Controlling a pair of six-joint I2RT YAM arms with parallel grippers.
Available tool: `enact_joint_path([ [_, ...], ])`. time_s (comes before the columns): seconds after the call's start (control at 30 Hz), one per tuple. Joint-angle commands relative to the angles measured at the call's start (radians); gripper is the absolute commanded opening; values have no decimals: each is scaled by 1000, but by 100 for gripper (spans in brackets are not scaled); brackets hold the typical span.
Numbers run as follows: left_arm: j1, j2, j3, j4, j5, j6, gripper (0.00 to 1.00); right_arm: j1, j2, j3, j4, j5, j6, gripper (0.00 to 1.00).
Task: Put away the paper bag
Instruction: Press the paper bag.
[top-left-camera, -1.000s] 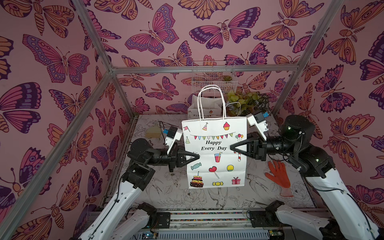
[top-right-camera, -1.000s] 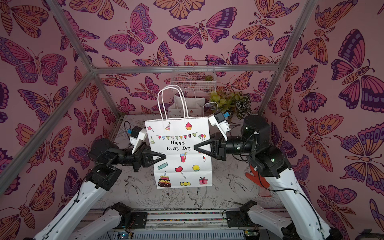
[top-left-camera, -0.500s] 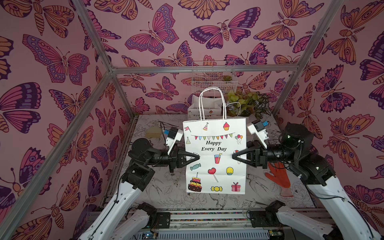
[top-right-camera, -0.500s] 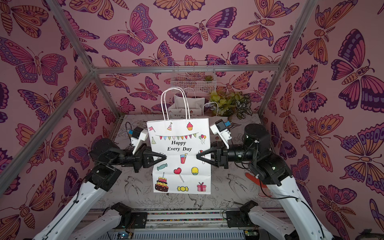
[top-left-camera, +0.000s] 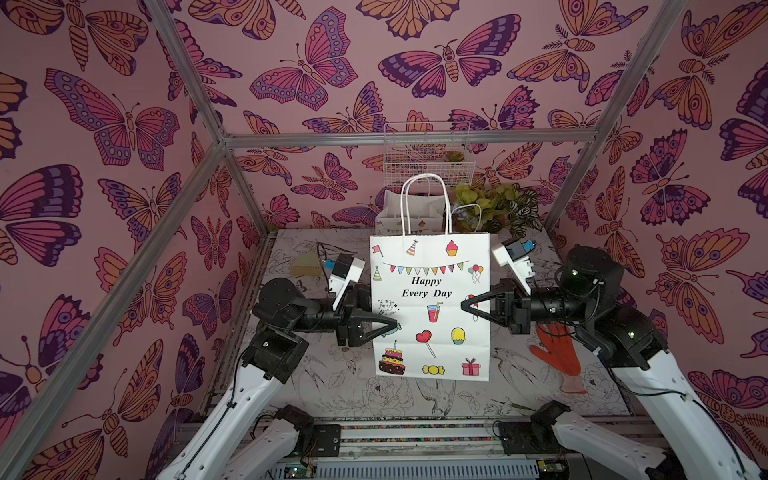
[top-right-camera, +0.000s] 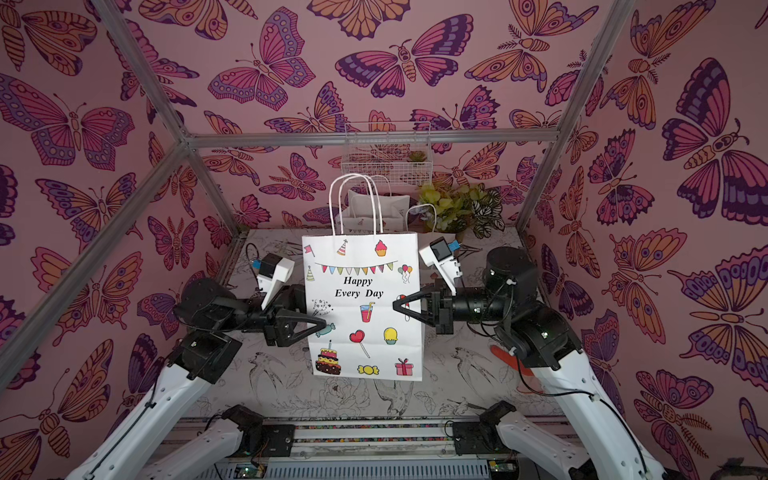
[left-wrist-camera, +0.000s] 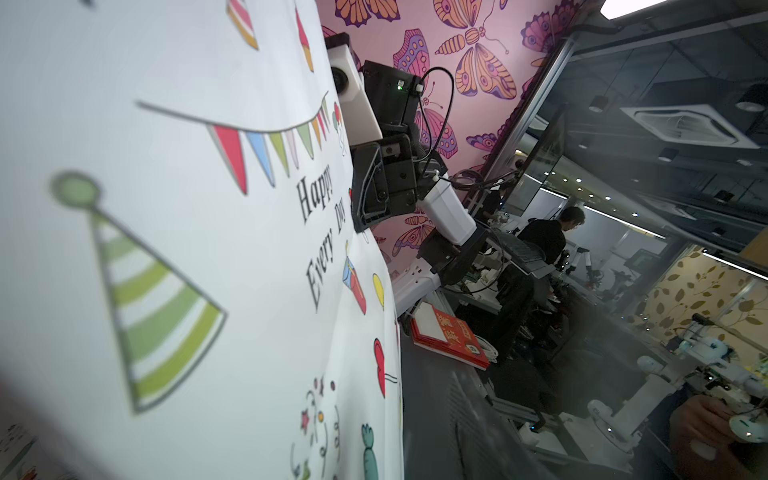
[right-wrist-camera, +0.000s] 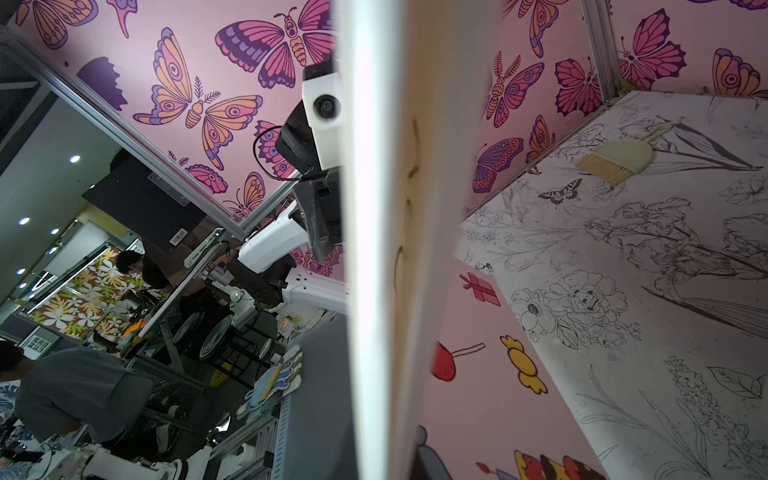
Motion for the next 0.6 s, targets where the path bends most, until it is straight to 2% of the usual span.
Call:
enact_joint_path([
  [0.0, -6, -13, 2, 38, 37, 6, 65, 0, 1, 34, 22, 40, 0, 0],
  [0.07, -6, -13, -1, 38, 42, 6, 64, 0, 0, 46, 24, 52, 0, 0],
  [0.17, -8, -6, -3, 38, 46, 4, 58, 0, -2, 62, 28, 67, 1, 0],
  [0.4, -9, 14, -2, 38, 49, 2, 28, -1, -10, 74, 34, 84, 5, 0],
  [0.57, -11, 17, 0, 38, 49, 1, 16, 0, -3, 75, 30, 73, 3, 0],
])
